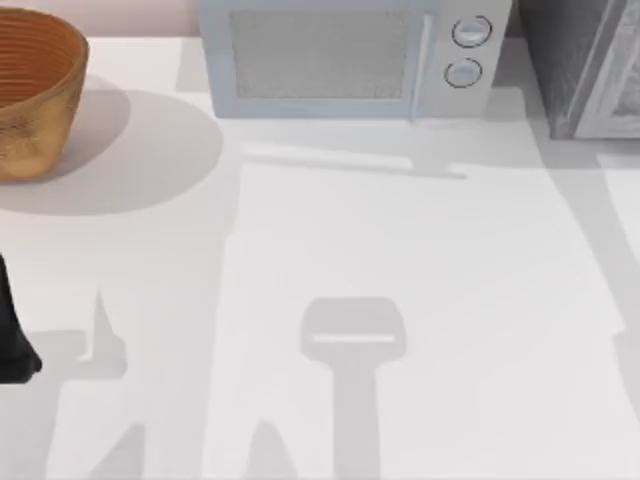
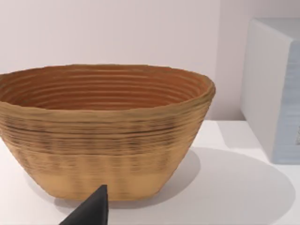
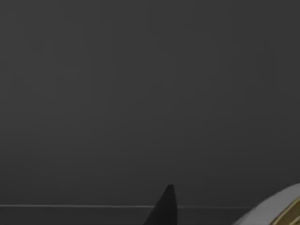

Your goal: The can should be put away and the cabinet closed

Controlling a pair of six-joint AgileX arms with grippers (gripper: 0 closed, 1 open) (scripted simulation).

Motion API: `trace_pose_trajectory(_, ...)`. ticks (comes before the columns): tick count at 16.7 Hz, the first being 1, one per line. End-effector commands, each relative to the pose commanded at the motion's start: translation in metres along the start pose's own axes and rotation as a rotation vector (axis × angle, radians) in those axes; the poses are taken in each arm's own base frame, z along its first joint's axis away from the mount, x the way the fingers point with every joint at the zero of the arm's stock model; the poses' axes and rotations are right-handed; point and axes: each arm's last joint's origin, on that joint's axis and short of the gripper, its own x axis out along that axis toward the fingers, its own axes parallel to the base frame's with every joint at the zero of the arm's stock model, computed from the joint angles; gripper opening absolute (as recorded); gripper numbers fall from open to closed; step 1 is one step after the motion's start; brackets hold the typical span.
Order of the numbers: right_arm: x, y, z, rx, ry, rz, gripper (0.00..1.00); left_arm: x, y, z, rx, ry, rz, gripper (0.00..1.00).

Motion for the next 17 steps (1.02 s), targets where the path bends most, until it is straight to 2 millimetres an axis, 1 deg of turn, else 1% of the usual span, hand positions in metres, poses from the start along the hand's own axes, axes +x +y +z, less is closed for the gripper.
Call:
trace_pose_trajectory(2, 0.021, 0.000, 0.005, 0.002, -0.009, 0.000, 0.00, 0.000, 0.000, 0.000, 0.000, 0.000, 0.000, 1.00)
trace_pose_trajectory(4, 0.040, -0.001, 0.006, 0.005, -0.016, 0.001, 0.00, 0.000, 0.000, 0.000, 0.000, 0.000, 0.000, 1.00)
trace_pose_trajectory(8, 0.069, -0.004, -0.001, 0.009, -0.015, 0.005, 0.00, 0.000, 0.000, 0.000, 0.000, 0.000, 0.000, 1.00)
trace_pose_trajectory(10, 0.076, -0.004, -0.005, 0.009, -0.011, 0.006, 0.00, 0.000, 0.000, 0.000, 0.000, 0.000, 0.000, 1.00)
trace_pose_trajectory(15, 0.077, -0.004, -0.006, 0.009, -0.010, 0.007, 0.00, 0.000, 0.000, 0.000, 0.000, 0.000, 0.000, 1.00)
trace_pose_trajectory(17, 0.077, -0.004, -0.006, 0.009, -0.010, 0.007, 0.15, 0.000, 0.000, 0.000, 0.000, 0.000, 0.000, 1.00)
